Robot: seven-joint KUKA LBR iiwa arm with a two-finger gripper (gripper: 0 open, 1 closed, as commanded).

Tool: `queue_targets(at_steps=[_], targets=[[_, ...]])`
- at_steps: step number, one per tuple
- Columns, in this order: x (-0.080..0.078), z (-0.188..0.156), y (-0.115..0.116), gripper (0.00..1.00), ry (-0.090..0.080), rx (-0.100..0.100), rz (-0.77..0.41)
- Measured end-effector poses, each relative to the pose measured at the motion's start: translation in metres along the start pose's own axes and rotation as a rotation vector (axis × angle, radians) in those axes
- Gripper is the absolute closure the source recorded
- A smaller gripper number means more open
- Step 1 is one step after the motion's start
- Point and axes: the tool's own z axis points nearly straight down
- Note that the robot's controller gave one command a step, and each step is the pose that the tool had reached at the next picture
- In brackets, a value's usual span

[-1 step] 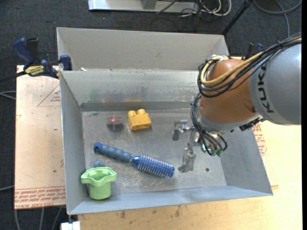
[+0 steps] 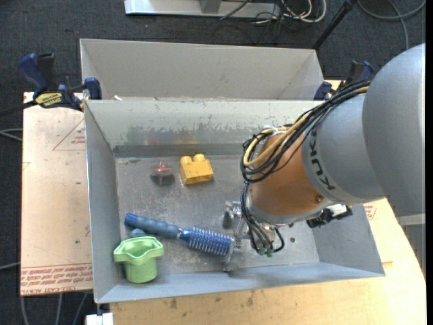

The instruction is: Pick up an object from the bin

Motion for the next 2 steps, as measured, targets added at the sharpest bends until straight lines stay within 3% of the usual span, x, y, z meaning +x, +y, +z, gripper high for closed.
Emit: queue_targets(at_steps=[1, 2], targets=[[-0.002, -0.003, -0.001, 1.0, -0.006, -0.001, 0.002], [0.0, -0.124, -0.024, 1.0, -0.014, 0.001, -0.185]])
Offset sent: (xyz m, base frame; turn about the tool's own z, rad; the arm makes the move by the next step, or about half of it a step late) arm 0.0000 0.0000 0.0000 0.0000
